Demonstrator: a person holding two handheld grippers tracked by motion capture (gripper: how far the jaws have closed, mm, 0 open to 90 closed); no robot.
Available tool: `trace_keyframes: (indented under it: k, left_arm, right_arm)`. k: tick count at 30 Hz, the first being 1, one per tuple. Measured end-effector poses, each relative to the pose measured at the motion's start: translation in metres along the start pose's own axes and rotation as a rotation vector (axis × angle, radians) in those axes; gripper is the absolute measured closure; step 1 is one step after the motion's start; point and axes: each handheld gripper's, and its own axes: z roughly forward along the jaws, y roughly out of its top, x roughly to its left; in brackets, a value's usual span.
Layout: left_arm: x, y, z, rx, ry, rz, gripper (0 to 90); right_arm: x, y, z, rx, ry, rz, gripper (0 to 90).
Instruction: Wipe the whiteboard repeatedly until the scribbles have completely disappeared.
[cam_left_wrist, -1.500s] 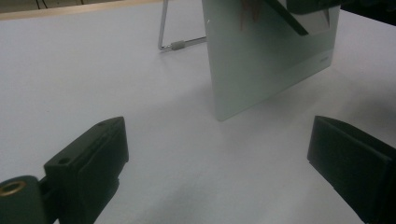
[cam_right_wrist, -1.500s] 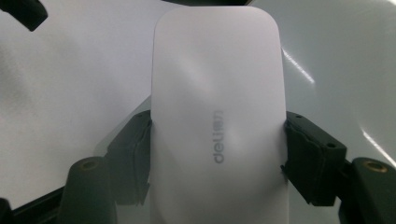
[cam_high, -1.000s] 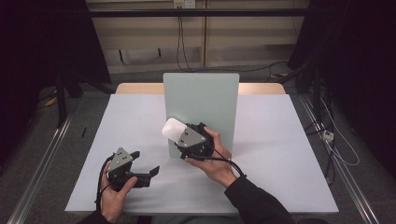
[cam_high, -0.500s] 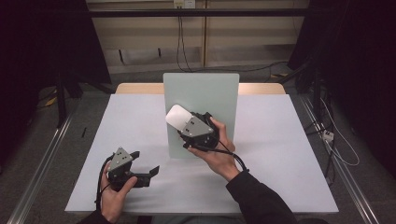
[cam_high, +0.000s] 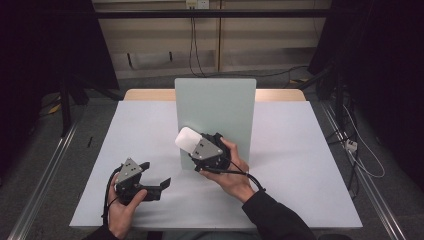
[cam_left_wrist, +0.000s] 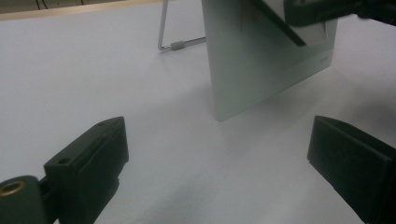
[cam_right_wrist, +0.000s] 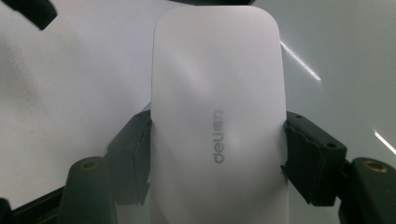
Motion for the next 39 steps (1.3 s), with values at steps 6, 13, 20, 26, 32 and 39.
trace_keyframes:
  k: [6,13,20,26,32,39]
  left_arm:
    - [0.0,0.0,0.0,-0.001,0.001,-0.001,5.1]
    - [0.0,0.0,0.0,0.001,0.0,0.001,5.2]
    - [0.0,0.0,0.0,0.001,0.0,0.001,5.1]
    - [0.0,0.0,0.001,0.002,0.0,-0.002,5.1]
    - [0.0,0.0,0.0,0.002,0.001,0.002,5.2]
    - [-0.001,0.0,0.001,0.003,-0.001,0.002,5.1]
  right_arm:
    - [0.012,-0.01,0.004,0.034,0.037,-0.029,31.9]
    - [0.016,-0.015,0.004,0.055,0.058,-0.038,31.8]
    - [0.001,-0.011,-0.005,0.021,0.005,-0.005,31.8]
    - [-0.019,-0.002,-0.015,-0.002,-0.053,0.02,31.8]
    - [-0.019,-0.004,-0.016,-0.003,-0.068,0.015,31.8]
    - [0.001,-0.015,-0.007,0.034,-0.011,-0.01,31.8]
